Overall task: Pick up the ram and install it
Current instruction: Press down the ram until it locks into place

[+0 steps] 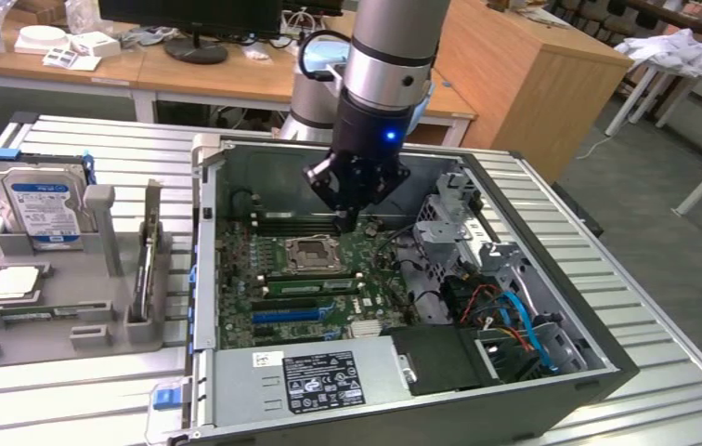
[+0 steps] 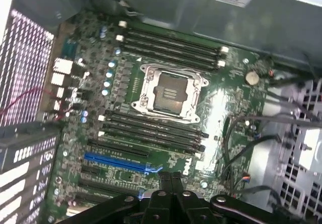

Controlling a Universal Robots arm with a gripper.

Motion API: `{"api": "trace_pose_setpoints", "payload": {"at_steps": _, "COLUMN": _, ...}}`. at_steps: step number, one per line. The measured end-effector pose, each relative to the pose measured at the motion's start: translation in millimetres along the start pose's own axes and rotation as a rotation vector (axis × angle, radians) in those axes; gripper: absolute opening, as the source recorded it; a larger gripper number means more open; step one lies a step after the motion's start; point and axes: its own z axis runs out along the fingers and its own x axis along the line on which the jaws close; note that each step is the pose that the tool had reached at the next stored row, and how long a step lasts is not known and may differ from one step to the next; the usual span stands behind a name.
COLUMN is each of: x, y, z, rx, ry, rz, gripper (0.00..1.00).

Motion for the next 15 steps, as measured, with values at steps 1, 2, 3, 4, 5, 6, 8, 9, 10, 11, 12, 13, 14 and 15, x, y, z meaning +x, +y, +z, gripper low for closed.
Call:
{"api": "trace_pose_setpoints", "payload": {"at_steps": 1, "x": 0.0, "y": 0.0, "z": 0.1, "rx": 0.0005, "ry": -0.0002, "rz": 0.018, "gripper": 0.1}}
{"api": "trace_pose_setpoints", "payload": {"at_steps": 2, "x": 0.0, "y": 0.0, "z": 0.2, "rx": 0.001, "ry": -0.0003, "rz": 0.037, "gripper": 0.1}}
{"api": "trace_pose_setpoints", "payload": {"at_steps": 3, "x": 0.0, "y": 0.0, "z": 0.3, "rx": 0.0016, "ry": -0.0004, "rz": 0.054, "gripper": 0.1}}
{"api": "trace_pose_setpoints", "payload": {"at_steps": 4, "x": 0.0, "y": 0.0, "z": 0.4, "rx": 0.002, "ry": -0.0005, "rz": 0.07, "gripper": 0.1}}
{"api": "trace_pose_setpoints", "payload": {"at_steps": 5, "x": 0.0, "y": 0.0, "z": 0.4, "rx": 0.0023, "ry": -0.0005, "rz": 0.081, "gripper": 0.1}}
{"api": "trace_pose_setpoints", "payload": {"at_steps": 6, "x": 0.0, "y": 0.0, "z": 0.4, "rx": 0.0024, "ry": -0.0005, "rz": 0.082, "gripper": 0.1}}
{"api": "trace_pose_setpoints", "payload": {"at_steps": 8, "x": 0.0, "y": 0.0, "z": 0.4, "rx": 0.0023, "ry": -0.0006, "rz": 0.082, "gripper": 0.1}}
{"api": "trace_pose_setpoints", "payload": {"at_steps": 9, "x": 0.0, "y": 0.0, "z": 0.4, "rx": 0.0024, "ry": -0.0007, "rz": 0.082, "gripper": 0.1}}
{"api": "trace_pose_setpoints", "payload": {"at_steps": 10, "x": 0.0, "y": 0.0, "z": 0.4, "rx": 0.0024, "ry": -0.0007, "rz": 0.082, "gripper": 0.1}}
{"api": "trace_pose_setpoints", "payload": {"at_steps": 11, "x": 0.0, "y": 0.0, "z": 0.4, "rx": 0.0024, "ry": -0.0007, "rz": 0.082, "gripper": 0.1}}
{"api": "trace_pose_setpoints", "payload": {"at_steps": 12, "x": 0.0, "y": 0.0, "z": 0.4, "rx": 0.0024, "ry": -0.0007, "rz": 0.082, "gripper": 0.1}}
{"api": "trace_pose_setpoints", "payload": {"at_steps": 13, "x": 0.0, "y": 0.0, "z": 0.4, "rx": 0.0023, "ry": -0.0007, "rz": 0.082, "gripper": 0.1}}
{"api": "trace_pose_setpoints", "payload": {"at_steps": 14, "x": 0.0, "y": 0.0, "z": 0.4, "rx": 0.0023, "ry": -0.0007, "rz": 0.082, "gripper": 0.1}}
{"api": "trace_pose_setpoints", "payload": {"at_steps": 15, "x": 0.0, "y": 0.0, "z": 0.4, "rx": 0.0023, "ry": -0.0007, "rz": 0.082, "gripper": 0.1}}
